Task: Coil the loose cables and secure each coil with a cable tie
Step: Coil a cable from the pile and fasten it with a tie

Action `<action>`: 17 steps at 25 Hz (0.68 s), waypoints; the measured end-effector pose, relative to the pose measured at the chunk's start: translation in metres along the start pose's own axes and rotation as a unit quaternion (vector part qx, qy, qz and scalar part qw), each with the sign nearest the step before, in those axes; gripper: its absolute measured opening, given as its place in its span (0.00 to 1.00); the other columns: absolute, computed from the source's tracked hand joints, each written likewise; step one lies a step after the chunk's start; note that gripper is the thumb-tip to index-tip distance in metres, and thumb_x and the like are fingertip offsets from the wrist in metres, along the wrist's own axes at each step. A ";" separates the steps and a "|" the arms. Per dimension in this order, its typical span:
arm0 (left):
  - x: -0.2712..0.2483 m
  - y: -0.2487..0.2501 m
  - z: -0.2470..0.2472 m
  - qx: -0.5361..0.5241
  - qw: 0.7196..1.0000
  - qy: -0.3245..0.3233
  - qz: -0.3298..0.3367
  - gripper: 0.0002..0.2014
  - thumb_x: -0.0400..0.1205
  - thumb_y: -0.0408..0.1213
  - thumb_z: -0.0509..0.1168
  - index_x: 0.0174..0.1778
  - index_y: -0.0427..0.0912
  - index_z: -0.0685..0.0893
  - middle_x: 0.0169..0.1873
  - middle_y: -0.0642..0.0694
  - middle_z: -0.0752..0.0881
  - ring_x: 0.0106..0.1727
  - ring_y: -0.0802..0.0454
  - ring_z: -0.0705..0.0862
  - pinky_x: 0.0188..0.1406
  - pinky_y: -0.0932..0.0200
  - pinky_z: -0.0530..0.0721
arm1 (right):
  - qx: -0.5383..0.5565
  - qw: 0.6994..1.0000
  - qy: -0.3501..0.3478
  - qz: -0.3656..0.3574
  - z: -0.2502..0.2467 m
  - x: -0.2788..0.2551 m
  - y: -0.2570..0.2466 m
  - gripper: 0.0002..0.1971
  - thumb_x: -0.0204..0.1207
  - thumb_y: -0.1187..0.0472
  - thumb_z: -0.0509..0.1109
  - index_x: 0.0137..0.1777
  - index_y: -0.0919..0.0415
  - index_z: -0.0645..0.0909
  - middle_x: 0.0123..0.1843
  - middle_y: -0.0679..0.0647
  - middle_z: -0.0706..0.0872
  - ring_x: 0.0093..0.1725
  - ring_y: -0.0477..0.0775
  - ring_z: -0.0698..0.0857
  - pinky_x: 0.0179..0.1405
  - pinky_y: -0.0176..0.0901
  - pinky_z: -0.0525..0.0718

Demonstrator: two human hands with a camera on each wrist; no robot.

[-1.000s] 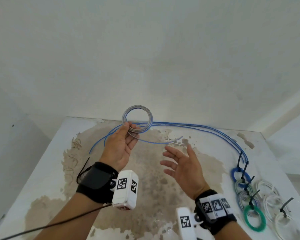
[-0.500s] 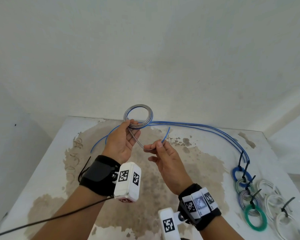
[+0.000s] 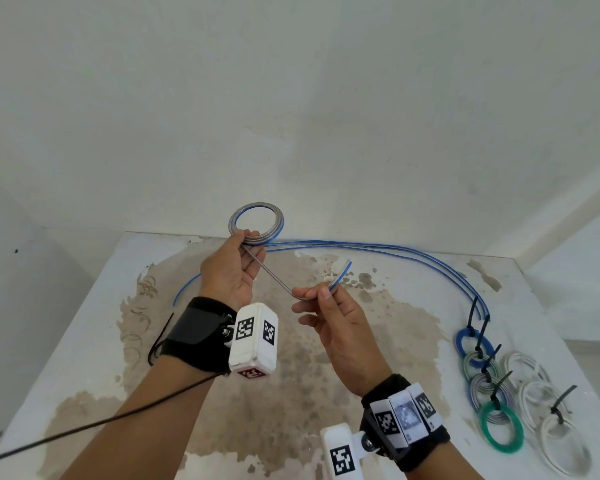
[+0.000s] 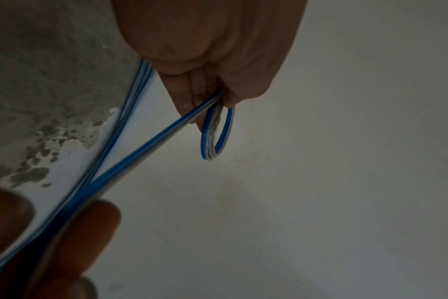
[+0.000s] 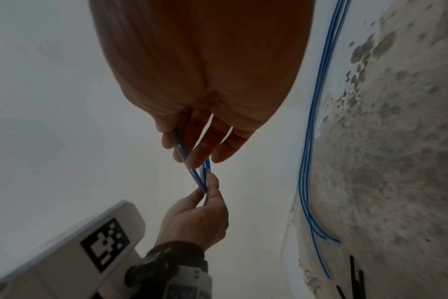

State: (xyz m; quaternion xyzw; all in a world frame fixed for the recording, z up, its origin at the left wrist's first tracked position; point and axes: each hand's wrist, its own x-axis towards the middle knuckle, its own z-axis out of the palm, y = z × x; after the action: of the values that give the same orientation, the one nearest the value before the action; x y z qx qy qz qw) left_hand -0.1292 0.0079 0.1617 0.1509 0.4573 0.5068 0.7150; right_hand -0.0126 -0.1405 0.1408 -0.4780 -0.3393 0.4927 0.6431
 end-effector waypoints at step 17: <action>-0.043 0.000 -0.029 0.280 0.935 -0.219 0.020 0.08 0.87 0.37 0.65 0.56 0.42 0.88 0.46 0.47 0.94 0.47 0.56 0.93 0.43 0.64 0.90 | -0.091 0.992 0.073 0.042 -0.038 0.056 -0.055 0.14 0.91 0.57 0.60 0.72 0.56 0.81 0.39 0.48 0.86 0.42 0.47 0.87 0.43 0.42 0.86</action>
State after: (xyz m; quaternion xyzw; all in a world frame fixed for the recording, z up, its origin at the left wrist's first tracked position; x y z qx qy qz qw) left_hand -0.1557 -0.0360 0.1678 0.4612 0.4097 0.3268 0.7160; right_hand 0.0544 -0.1005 0.1793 -0.5836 -0.3143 0.4502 0.5983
